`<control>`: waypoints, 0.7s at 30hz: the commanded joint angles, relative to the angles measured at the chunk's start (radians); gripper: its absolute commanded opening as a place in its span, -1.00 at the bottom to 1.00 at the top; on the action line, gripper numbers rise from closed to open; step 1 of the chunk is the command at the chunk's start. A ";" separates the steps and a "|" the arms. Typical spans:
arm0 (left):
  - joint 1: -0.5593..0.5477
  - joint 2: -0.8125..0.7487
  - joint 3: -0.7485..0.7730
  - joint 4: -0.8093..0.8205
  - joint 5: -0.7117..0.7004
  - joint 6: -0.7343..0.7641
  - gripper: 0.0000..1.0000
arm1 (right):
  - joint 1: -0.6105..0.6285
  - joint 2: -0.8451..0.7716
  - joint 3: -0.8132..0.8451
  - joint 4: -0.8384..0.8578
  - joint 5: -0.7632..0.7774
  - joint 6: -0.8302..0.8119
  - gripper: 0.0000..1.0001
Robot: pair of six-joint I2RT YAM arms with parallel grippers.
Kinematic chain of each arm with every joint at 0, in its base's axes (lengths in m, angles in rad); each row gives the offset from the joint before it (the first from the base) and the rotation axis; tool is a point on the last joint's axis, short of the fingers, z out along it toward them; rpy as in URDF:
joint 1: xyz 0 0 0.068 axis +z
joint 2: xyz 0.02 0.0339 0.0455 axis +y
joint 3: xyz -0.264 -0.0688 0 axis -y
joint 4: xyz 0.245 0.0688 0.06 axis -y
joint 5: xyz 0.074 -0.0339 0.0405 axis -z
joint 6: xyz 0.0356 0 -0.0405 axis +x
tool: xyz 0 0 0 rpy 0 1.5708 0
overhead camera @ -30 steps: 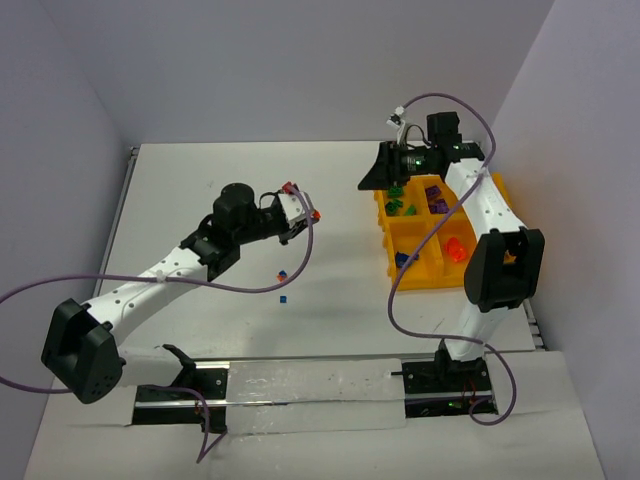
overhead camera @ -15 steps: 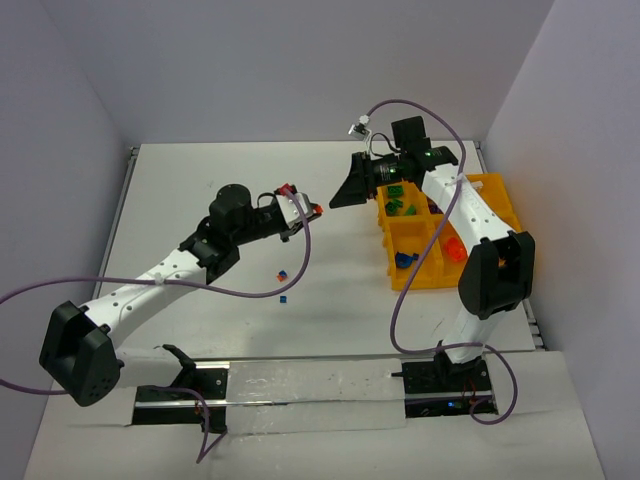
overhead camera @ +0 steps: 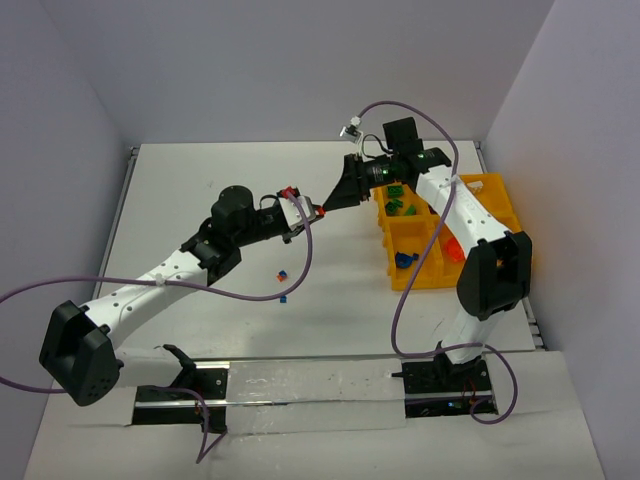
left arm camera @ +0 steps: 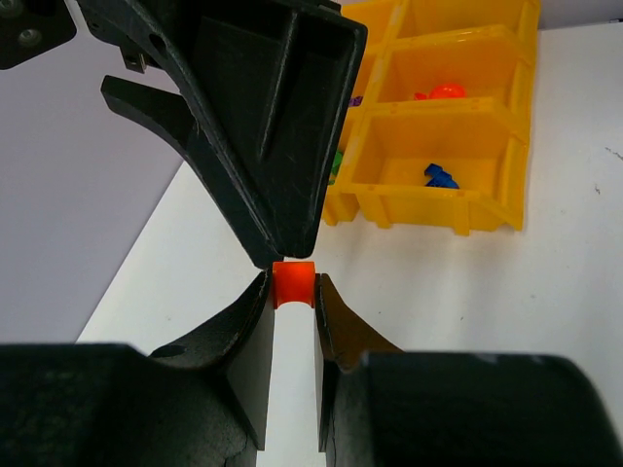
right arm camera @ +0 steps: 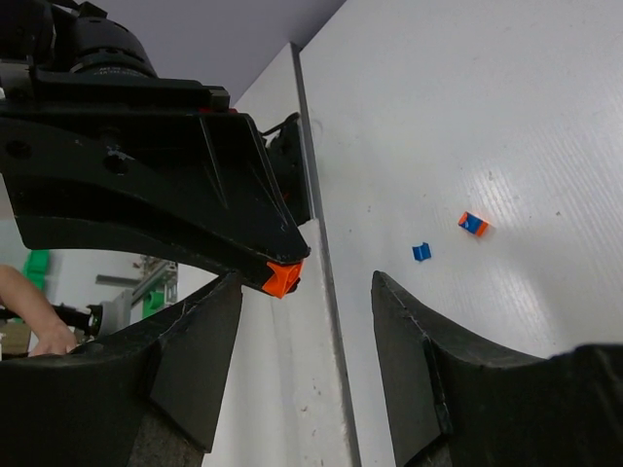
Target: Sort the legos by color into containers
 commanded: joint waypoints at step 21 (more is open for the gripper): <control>-0.011 0.004 0.034 0.067 -0.075 -0.037 -0.01 | 0.036 -0.036 0.005 0.032 -0.009 0.005 -1.00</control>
